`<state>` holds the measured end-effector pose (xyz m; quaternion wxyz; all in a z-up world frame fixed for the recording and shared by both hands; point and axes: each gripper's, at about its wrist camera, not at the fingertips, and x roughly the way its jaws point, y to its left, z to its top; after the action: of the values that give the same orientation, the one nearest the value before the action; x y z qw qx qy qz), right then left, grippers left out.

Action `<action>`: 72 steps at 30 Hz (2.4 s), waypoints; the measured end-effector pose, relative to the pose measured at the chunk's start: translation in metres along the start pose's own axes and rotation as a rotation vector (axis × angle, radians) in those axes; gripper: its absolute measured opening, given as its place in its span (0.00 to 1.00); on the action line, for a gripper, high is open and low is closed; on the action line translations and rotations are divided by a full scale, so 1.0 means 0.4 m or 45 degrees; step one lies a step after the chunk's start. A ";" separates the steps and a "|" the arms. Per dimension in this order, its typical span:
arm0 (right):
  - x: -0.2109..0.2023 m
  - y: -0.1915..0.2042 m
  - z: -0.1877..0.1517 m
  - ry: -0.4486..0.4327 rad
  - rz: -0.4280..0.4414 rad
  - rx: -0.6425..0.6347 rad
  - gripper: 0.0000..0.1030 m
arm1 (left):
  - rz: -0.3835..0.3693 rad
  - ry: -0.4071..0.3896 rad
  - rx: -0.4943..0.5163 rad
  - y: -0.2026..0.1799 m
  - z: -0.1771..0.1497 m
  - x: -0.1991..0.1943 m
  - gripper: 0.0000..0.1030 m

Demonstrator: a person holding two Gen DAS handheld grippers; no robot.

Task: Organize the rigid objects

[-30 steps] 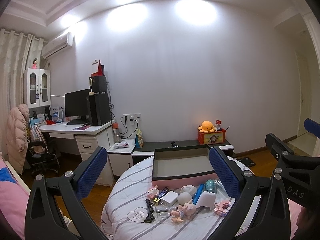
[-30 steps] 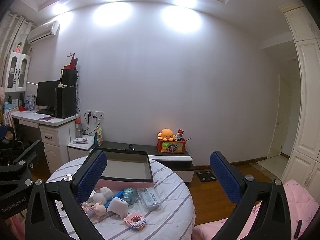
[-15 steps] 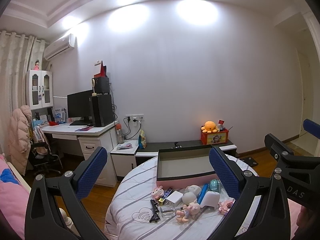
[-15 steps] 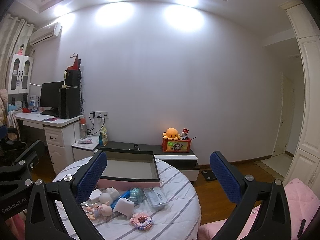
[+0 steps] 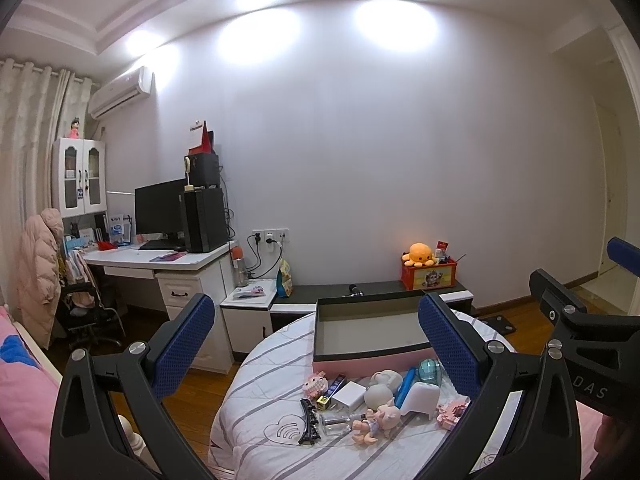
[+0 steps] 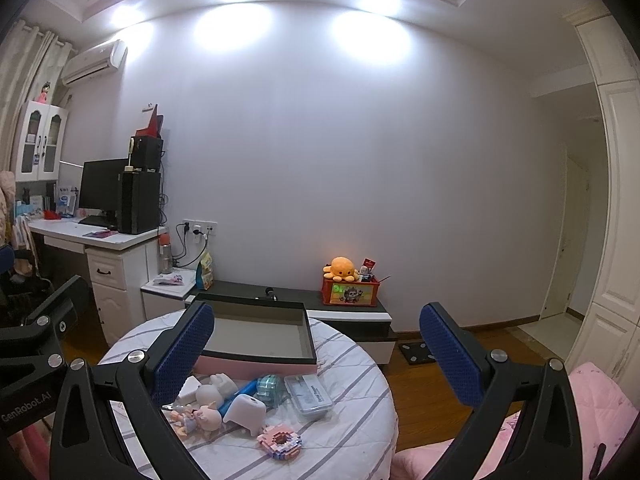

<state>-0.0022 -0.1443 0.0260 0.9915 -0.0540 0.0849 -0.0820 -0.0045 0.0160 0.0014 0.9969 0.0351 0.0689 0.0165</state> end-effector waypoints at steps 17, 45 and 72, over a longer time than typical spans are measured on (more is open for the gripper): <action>0.002 0.002 -0.001 -0.001 -0.002 -0.009 1.00 | 0.009 0.001 0.004 0.004 0.000 -0.003 1.00; 0.180 -0.005 -0.168 0.391 -0.005 -0.066 1.00 | 0.038 0.482 0.095 -0.046 -0.176 0.199 1.00; 0.403 0.039 -0.409 0.874 0.173 -0.106 1.00 | -0.021 0.898 0.106 -0.002 -0.387 0.437 1.00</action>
<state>0.1280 -0.1720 -0.1619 0.9053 -0.0578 0.4201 -0.0256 0.1472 0.0321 -0.1757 0.9096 0.0672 0.4096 0.0168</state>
